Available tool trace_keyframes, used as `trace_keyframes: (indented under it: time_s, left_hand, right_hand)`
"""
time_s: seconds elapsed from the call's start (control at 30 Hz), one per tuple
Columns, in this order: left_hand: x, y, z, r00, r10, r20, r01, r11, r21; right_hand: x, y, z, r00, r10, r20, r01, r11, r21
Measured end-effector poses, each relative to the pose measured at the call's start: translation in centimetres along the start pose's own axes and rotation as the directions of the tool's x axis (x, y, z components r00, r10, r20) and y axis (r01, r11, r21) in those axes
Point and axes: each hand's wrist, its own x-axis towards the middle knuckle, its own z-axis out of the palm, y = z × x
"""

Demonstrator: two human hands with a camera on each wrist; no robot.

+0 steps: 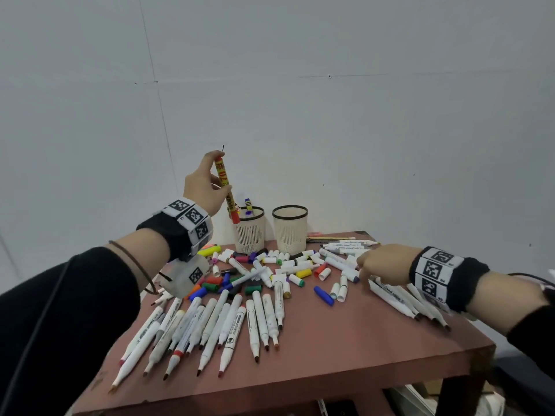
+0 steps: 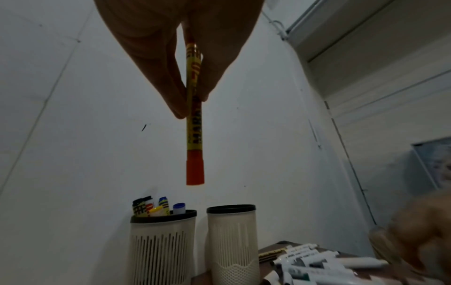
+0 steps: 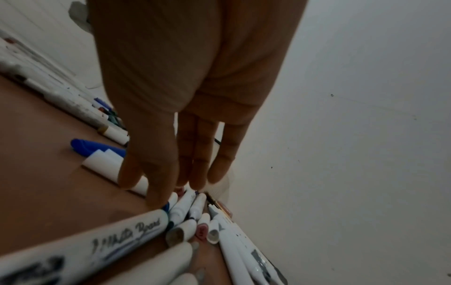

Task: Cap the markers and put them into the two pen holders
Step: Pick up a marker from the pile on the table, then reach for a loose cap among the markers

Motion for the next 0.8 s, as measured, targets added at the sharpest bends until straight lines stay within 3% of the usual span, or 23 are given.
trace_keyframes:
  time_s: [0.2, 0.37, 0.8]
  left_hand:
    - [2.7, -1.8, 2.8, 0.989, -0.089, -0.121, 0.078, 0.993, -0.093]
    - [4.0, -3.0, 4.9, 0.982, -0.098, -0.159, 0.090, 0.994, -0.055]
    - [5.2, -6.4, 7.5, 0.987, -0.128, -0.096, 0.125, 0.992, -0.035]
  right_hand:
    - [1.7, 0.4, 0.2, 0.994, -0.103, 0.037, 0.106, 0.989, -0.099]
    - [3.2, 0.8, 0.3, 0.984, -0.168, 0.065, 0.175, 0.975, -0.139]
    - [4.5, 2.3, 1.5, 0.985, -0.160, 0.059, 0.154, 0.983, 0.101]
